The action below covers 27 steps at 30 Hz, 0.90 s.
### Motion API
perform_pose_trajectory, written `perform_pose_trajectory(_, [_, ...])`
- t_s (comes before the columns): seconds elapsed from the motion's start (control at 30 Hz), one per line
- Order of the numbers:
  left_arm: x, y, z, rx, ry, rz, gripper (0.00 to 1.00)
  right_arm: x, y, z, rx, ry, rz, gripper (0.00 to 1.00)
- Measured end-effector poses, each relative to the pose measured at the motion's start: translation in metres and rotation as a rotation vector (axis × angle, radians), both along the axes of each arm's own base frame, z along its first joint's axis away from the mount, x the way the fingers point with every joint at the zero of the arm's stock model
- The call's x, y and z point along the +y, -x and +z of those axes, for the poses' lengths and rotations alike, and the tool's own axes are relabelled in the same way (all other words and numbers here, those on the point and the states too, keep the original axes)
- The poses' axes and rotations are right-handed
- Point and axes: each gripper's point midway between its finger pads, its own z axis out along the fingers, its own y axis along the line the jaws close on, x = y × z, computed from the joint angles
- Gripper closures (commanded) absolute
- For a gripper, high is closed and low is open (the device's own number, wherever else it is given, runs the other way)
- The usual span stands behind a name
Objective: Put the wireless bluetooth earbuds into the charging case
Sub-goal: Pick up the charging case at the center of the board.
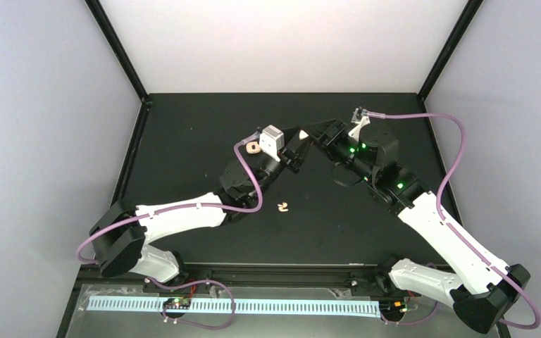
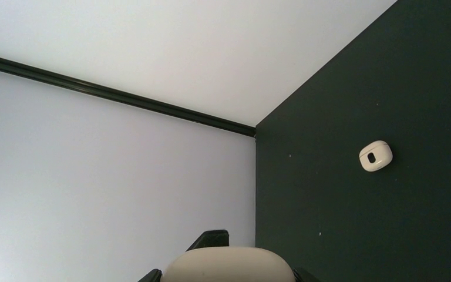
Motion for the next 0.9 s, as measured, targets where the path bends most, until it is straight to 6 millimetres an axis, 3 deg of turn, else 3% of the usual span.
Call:
perform_pose_trajectory(0.13, [-0.0031,-0.0016,-0.0019,0.003,-0.006,-0.002,0.44,0.0002,0.0003,0.0018,-0.003,-0.003,0.002,0.62])
perform_pose_trajectory(0.33, [-0.006,-0.003,-0.0045,0.015,-0.009,-0.008,0.6,0.0002,0.0004,0.0022,-0.004,-0.003,0.002,0.62])
perform_pose_trajectory(0.47, [-0.0068,-0.0022,-0.0044,0.014,-0.01,-0.014,0.63,0.0002,0.0004,0.0021,-0.004,-0.001,0.003,0.62])
perform_pose_trajectory(0.6, [-0.0078,-0.0006,-0.0037,0.014,-0.005,-0.023,0.8,0.0002,0.0004,0.0022,-0.005,-0.001,0.003,0.61])
perform_pose_trajectory(0.7, [-0.0088,0.001,-0.0034,0.015,0.0,-0.031,0.97,0.0007,0.0007,0.0029,-0.008,-0.002,0.006,0.53])
perform_pose_trajectory(0.9, [-0.0044,0.004,-0.0004,0.006,0.003,-0.03,0.98,0.0053,0.0032,0.0098,-0.043,-0.003,0.04,0.24])
